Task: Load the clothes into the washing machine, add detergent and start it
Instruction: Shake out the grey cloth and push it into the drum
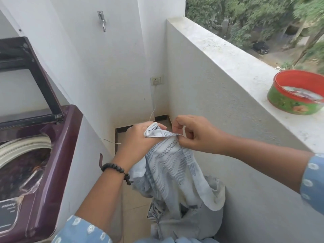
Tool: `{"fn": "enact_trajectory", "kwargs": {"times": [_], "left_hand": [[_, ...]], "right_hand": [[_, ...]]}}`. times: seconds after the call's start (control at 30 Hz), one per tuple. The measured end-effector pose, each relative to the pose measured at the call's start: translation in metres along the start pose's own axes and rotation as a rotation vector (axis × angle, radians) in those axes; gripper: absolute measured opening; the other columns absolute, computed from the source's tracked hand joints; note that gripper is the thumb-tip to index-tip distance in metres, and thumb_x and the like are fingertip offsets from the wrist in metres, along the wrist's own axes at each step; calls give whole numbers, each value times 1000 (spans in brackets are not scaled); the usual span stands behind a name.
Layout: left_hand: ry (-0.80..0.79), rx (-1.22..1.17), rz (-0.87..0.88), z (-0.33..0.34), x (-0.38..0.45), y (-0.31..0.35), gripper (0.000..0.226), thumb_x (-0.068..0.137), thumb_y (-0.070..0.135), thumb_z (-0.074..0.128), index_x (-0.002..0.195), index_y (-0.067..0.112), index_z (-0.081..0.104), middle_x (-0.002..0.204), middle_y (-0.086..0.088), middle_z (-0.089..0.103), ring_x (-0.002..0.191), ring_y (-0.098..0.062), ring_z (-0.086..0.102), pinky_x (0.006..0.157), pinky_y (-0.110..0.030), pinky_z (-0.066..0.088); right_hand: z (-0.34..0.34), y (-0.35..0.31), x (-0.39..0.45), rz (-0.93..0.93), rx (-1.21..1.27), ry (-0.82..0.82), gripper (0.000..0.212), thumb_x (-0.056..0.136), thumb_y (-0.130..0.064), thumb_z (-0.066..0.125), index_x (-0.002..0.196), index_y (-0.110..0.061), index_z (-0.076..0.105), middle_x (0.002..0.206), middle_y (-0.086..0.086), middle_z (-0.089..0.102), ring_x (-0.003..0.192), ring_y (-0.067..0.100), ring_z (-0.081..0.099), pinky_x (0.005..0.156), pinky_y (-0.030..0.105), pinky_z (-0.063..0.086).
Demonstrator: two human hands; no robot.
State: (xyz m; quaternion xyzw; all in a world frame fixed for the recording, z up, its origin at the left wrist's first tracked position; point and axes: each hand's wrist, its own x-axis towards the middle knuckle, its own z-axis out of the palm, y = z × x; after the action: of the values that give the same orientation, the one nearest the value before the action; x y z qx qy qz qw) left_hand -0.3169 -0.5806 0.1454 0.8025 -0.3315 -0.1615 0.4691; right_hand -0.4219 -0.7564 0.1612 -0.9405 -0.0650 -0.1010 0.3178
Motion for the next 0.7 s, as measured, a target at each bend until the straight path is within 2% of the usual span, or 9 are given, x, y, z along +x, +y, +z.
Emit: {"fn": "enact_trajectory", "kwargs": {"times": [0.13, 0.23, 0.3, 0.4, 0.5, 0.57, 0.6, 0.63, 0.7], "left_hand": [[81, -28, 59, 1, -2, 3, 36, 86, 44, 69, 66, 16, 59, 55, 2, 52, 56, -13, 44, 56, -34, 35], [181, -50, 112, 3, -3, 11, 47, 89, 48, 60, 62, 15, 40, 52, 8, 39, 52, -12, 35, 53, -32, 31], [265, -112, 150, -1, -5, 19, 47, 94, 42, 59, 60, 18, 37, 51, 10, 36, 50, -10, 33, 50, -28, 30], [430, -217, 201, -17, -9, 33, 42, 97, 35, 54, 61, 20, 38, 51, 11, 36, 48, -5, 32, 48, -21, 29], [591, -374, 192, -41, -12, 38, 33, 96, 48, 53, 71, 25, 53, 65, 10, 51, 62, -8, 48, 62, -22, 42], [668, -546, 46, -56, -10, 35, 57, 82, 69, 55, 111, 21, 63, 112, -3, 67, 103, -18, 64, 93, -39, 51], [707, -622, -24, -62, -10, 32, 73, 79, 72, 55, 128, 18, 57, 131, -7, 61, 120, -22, 59, 103, -45, 47], [755, -692, -68, -68, -9, 28, 75, 80, 69, 54, 133, 16, 54, 138, -7, 57, 125, -22, 56, 106, -47, 45], [768, -798, -93, -77, -11, 20, 57, 89, 60, 51, 121, 14, 62, 125, -5, 66, 112, -17, 64, 100, -45, 50]], "right_hand": [[3, 4, 2, 17, 18, -17, 10, 83, -7, 66, 88, -13, 59, 80, -6, 57, 70, 0, 53, 61, 6, 36], [8, 1, 2, 106, 97, -91, 6, 88, -16, 65, 93, -16, 62, 87, -9, 65, 81, 0, 57, 70, 8, 41], [15, 2, 1, 165, 47, -129, 9, 88, -15, 60, 94, -20, 64, 89, -7, 69, 78, 3, 60, 72, 18, 47], [26, 5, 1, 216, -93, -201, 6, 85, -10, 56, 84, -16, 57, 82, 0, 66, 74, 16, 56, 65, 23, 42], [38, 27, 1, 328, -105, -253, 10, 89, -12, 57, 92, -4, 62, 88, 7, 66, 81, 20, 57, 68, 30, 39], [47, 47, -4, 472, 56, -243, 18, 93, -23, 60, 96, -6, 65, 89, 10, 66, 79, 20, 57, 67, 30, 39], [51, 56, -7, 544, 188, -203, 21, 93, -28, 62, 95, -7, 66, 86, 11, 66, 76, 19, 56, 66, 31, 40], [55, 64, -10, 607, 316, -133, 24, 93, -31, 63, 91, -7, 66, 81, 10, 65, 72, 18, 54, 65, 31, 40], [57, 68, -15, 670, 468, 29, 25, 95, -30, 61, 81, -9, 62, 71, 3, 58, 66, 17, 50, 59, 29, 38]]}}
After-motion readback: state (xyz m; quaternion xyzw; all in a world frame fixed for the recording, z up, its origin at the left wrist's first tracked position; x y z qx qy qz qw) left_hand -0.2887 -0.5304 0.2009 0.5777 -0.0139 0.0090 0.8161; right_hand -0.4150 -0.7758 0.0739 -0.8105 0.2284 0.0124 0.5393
